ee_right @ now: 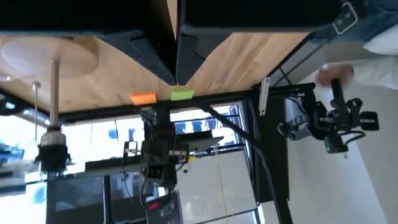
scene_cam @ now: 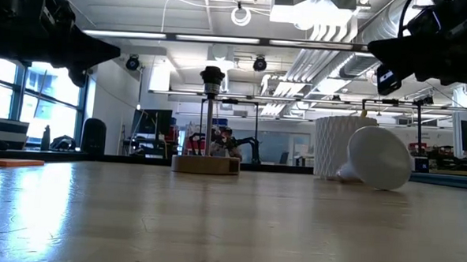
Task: Screw lightbulb
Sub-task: Return to Home Position
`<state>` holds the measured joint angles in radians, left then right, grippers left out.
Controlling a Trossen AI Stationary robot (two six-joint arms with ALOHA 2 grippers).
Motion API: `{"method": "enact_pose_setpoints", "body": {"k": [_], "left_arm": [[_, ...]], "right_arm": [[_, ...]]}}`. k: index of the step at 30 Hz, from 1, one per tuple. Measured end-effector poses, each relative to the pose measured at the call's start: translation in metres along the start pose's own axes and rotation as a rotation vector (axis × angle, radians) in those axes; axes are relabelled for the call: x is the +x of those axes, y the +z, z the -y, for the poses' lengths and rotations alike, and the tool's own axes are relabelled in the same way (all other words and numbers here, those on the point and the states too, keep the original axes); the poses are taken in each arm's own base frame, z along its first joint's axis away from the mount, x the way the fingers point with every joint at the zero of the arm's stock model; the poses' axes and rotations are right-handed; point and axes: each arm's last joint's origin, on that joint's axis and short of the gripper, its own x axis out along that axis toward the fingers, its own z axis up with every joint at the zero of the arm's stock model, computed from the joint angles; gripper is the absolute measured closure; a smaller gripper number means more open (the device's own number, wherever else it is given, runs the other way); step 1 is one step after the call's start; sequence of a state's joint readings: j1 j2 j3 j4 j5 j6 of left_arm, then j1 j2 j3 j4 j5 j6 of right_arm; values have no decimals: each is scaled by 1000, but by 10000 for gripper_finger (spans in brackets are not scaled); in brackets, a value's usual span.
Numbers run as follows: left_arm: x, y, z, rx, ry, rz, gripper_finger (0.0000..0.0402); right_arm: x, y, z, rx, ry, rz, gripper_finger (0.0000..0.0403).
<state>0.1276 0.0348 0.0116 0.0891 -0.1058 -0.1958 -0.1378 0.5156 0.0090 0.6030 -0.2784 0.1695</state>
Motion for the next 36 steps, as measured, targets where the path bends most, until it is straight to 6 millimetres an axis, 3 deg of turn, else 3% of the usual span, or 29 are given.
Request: {"method": "enact_pose_setpoints", "body": {"k": [11, 19, 31, 36], "left_arm": [[0, 0, 0, -11, -2, 5, 402], [0, 1, 0, -12, 4, 8, 402], [0, 1, 0, -12, 5, 8, 402], [0, 1, 0, -12, 5, 11, 402]], "right_arm": [[-1, -14, 2, 47, -22, -142, 403], [-15, -23, -16, 65, 56, -250, 403], [-30, -1, -23, 19, 119, -4, 403], [-30, 1, -22, 13, 107, 19, 403]]}}
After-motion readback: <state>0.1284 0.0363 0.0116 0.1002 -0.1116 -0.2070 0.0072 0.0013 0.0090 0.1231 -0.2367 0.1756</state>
